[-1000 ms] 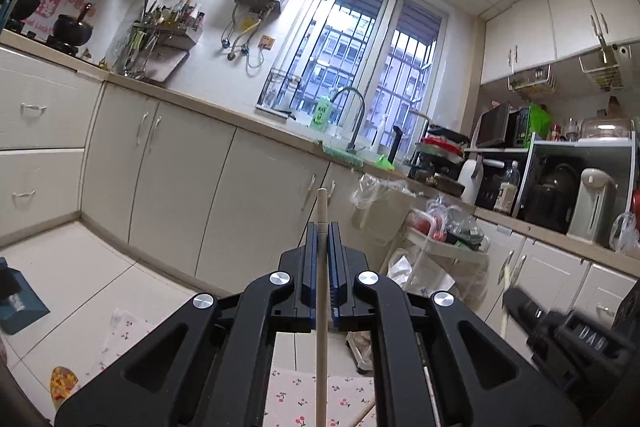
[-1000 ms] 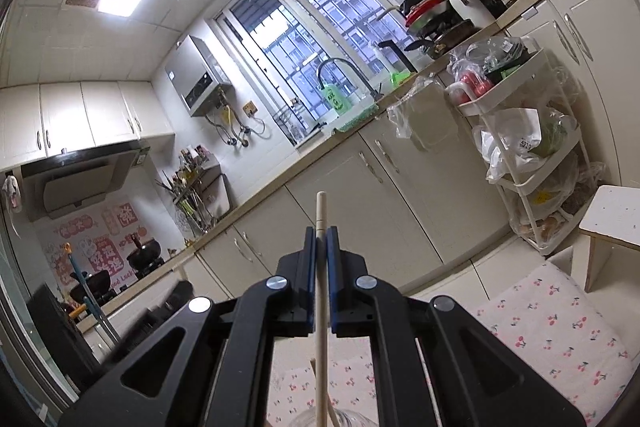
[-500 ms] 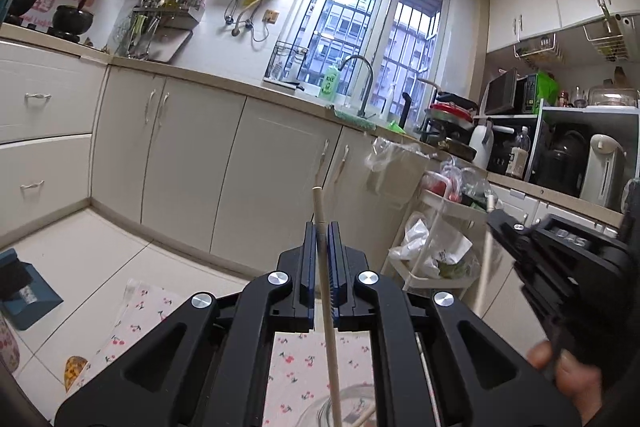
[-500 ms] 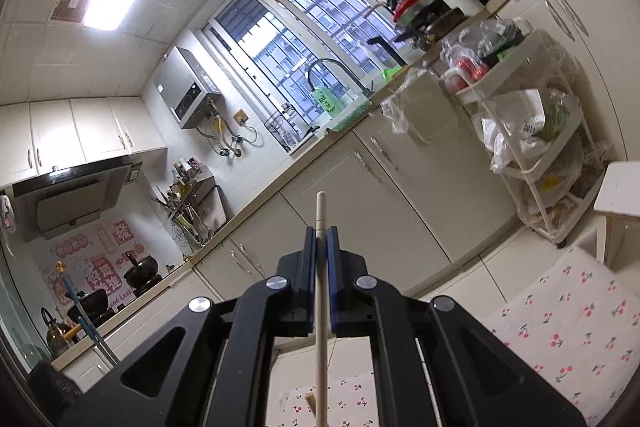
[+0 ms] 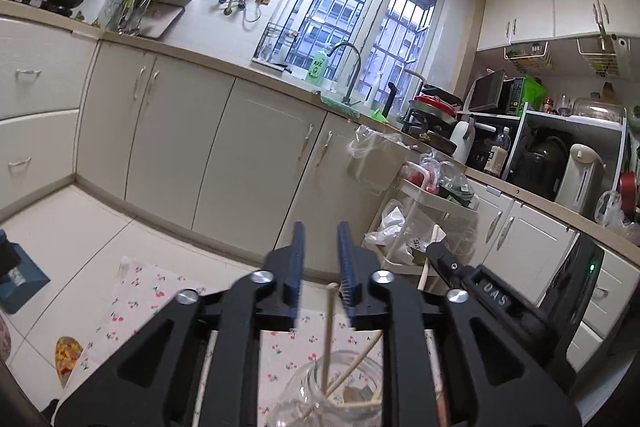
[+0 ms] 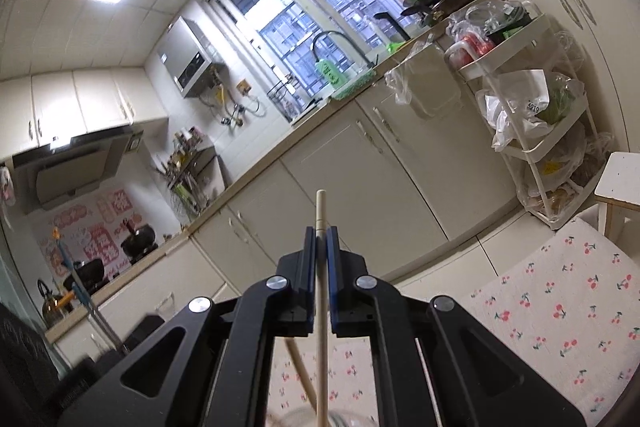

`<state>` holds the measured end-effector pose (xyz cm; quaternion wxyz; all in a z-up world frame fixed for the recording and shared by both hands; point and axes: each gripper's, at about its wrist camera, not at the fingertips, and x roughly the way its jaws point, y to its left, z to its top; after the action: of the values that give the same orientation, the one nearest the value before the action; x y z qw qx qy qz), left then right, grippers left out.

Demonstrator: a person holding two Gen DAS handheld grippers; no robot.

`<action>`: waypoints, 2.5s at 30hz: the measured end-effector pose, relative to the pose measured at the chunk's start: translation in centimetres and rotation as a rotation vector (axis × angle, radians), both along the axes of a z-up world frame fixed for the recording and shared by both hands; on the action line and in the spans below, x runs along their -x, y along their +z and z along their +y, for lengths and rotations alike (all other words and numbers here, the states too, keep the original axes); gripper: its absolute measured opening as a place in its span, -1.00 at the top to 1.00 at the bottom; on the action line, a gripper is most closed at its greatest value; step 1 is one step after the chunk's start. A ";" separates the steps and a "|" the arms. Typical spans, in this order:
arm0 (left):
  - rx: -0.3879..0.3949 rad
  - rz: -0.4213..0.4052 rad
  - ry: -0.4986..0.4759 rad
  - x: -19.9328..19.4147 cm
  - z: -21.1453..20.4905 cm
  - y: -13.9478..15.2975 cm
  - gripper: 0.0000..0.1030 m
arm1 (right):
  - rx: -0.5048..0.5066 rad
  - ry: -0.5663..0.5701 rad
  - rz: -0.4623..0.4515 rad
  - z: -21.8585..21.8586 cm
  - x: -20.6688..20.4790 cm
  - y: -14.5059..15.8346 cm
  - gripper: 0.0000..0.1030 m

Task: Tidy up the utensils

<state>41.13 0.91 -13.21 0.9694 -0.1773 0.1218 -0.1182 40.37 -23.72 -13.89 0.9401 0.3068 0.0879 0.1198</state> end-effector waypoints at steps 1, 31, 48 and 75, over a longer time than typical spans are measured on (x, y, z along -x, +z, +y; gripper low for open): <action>0.008 0.011 0.001 0.2 0.3 0.0 0.51 | 0.009 0.012 0.006 0.1 0.4 -0.1 0.88; -0.212 0.688 -0.137 8.5 2.2 -10.7 -0.07 | 0.533 0.345 0.665 8.9 10.8 -10.6 0.61; -0.400 0.744 -0.174 7.2 -3.2 -13.6 -0.07 | 0.612 0.395 0.690 5.5 10.7 -10.6 0.80; -0.553 0.763 -0.132 4.4 -5.2 -14.0 0.18 | 0.603 0.419 0.721 5.3 8.6 -10.6 0.75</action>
<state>36.74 -4.24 -27.16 0.8567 0.0649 0.5070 -0.0690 31.78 -18.43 -24.53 0.8524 0.0199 0.4969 0.1615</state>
